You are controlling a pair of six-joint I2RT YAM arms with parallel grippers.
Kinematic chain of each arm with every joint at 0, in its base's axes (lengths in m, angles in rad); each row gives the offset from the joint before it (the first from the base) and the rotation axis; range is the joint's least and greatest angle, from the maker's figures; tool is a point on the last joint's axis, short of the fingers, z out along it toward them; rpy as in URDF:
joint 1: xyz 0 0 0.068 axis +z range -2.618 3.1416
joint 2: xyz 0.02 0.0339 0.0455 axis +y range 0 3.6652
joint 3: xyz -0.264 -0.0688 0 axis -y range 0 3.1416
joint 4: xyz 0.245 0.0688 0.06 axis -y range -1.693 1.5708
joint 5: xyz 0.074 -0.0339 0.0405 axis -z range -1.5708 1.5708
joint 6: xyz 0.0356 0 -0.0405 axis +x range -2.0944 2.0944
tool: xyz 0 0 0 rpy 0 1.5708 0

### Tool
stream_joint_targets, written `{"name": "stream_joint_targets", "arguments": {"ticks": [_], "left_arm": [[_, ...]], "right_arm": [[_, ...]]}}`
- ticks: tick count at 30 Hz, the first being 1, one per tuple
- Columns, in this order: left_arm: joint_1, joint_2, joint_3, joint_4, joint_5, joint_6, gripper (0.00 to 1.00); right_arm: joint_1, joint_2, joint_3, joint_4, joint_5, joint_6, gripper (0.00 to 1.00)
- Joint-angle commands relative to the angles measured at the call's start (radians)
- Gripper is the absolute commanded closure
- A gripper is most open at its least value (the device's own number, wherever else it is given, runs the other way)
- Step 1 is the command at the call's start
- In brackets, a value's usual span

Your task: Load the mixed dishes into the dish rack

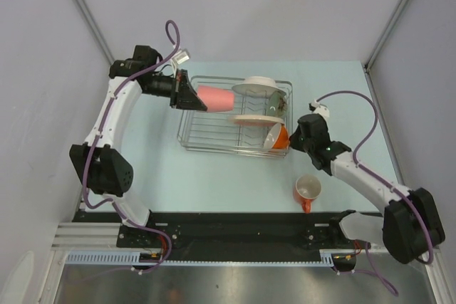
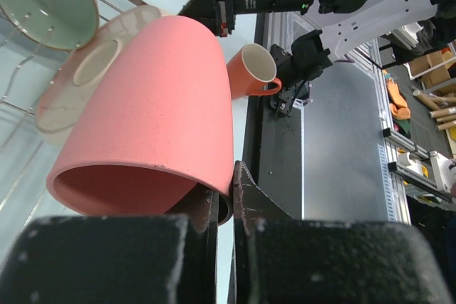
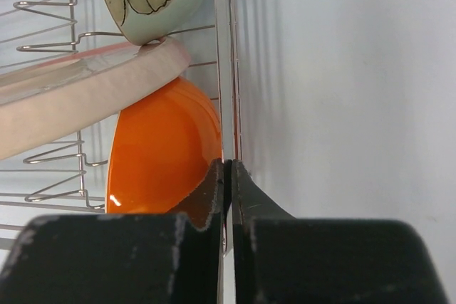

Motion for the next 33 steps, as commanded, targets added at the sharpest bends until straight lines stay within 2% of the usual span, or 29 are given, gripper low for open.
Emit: {"name": "stream_joint_targets", "arguments": {"ticks": [1, 5, 9, 11, 16, 20, 21, 22, 24, 25, 26, 27, 33], "left_arm": [[-0.036, -0.043, 0.035, 0.11, 0.049, -0.094, 0.96], [-0.066, -0.043, 0.034, 0.126, 0.042, -0.101, 0.96], [-0.07, -0.041, 0.032, 0.126, 0.042, -0.103, 0.96], [-0.07, -0.042, 0.028, 0.123, 0.041, -0.1, 0.96], [-0.072, -0.056, 0.019, 0.114, 0.038, -0.086, 0.96], [-0.07, -0.064, 0.011, 0.091, 0.039, -0.065, 0.96], [-0.072, -0.066, 0.008, 0.087, 0.041, -0.054, 0.96], [-0.072, -0.067, 0.006, 0.084, 0.047, -0.048, 0.96], [-0.072, -0.066, 0.002, 0.075, 0.05, -0.036, 0.96], [-0.073, -0.064, 0.0, 0.074, 0.056, -0.032, 0.96], [-0.073, -0.062, -0.001, 0.069, 0.059, -0.026, 0.96], [-0.073, -0.061, -0.001, 0.068, 0.061, -0.022, 0.96], [-0.075, -0.029, 0.008, 0.077, 0.099, -0.014, 0.96]], "right_arm": [[-0.052, -0.169, -0.058, -0.197, 0.075, 0.076, 0.99], [-0.123, -0.246, -0.067, -0.268, 0.099, 0.093, 0.96], [-0.23, -0.24, -0.069, -0.277, 0.032, 0.09, 0.95], [-0.293, -0.199, -0.057, -0.26, -0.026, 0.084, 0.95], [-0.346, -0.065, 0.015, -0.204, -0.094, 0.058, 0.97], [-0.344, 0.009, 0.081, -0.191, -0.123, 0.03, 0.89], [-0.346, 0.021, 0.11, -0.2, -0.128, 0.023, 0.86], [-0.344, 0.022, 0.124, -0.208, -0.132, 0.016, 0.7], [-0.343, 0.006, 0.147, -0.243, -0.143, 0.015, 0.5], [-0.341, -0.037, 0.155, -0.253, -0.149, 0.016, 0.27], [-0.335, -0.062, 0.158, -0.266, -0.145, 0.016, 0.09], [-0.327, -0.088, 0.16, -0.301, -0.143, 0.019, 0.01], [-0.323, -0.335, 0.2, -0.43, -0.154, 0.058, 0.0]]}}
